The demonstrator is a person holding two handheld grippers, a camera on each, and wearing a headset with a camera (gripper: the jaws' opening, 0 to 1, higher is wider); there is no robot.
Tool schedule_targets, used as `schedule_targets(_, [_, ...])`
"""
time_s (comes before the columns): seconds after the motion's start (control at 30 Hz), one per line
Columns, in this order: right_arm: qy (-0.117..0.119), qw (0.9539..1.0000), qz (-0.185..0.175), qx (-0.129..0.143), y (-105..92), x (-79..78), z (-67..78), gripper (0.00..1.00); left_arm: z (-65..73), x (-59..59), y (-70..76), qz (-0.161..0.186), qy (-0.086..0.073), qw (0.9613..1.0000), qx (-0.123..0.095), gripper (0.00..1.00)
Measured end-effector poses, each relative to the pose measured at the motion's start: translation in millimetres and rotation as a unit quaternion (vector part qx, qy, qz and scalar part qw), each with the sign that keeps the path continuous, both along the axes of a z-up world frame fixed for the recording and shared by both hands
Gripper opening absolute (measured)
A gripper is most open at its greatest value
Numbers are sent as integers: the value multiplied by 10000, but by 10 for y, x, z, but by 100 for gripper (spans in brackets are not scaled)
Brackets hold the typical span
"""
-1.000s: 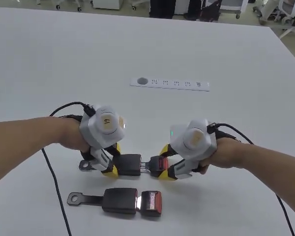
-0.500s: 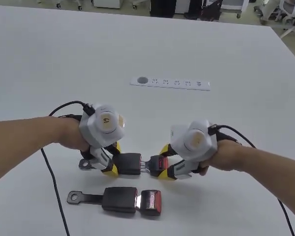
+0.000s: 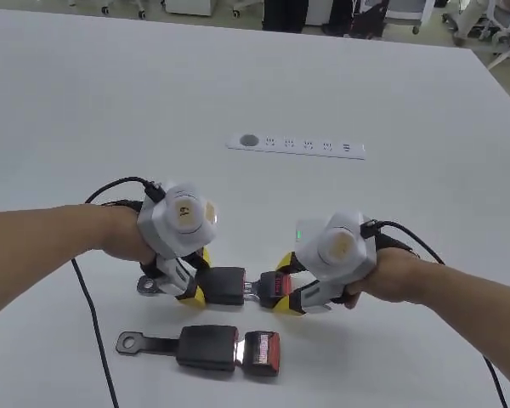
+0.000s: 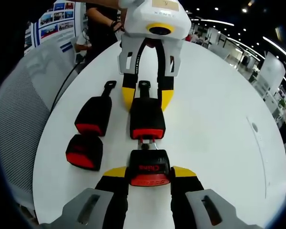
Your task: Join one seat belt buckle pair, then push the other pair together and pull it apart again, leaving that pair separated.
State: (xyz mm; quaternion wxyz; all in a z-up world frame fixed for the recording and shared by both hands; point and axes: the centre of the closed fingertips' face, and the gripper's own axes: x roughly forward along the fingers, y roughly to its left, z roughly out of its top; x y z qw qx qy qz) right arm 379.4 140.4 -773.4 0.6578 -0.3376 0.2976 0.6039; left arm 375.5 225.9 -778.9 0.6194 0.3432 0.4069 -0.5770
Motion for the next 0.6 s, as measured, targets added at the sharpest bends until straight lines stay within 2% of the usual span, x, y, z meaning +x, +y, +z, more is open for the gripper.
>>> schedule_targets(0.6, [4, 10000, -21, -57, 29, -5, -8, 30, -10, 6, 0, -1, -8, 10000, -37, 31])
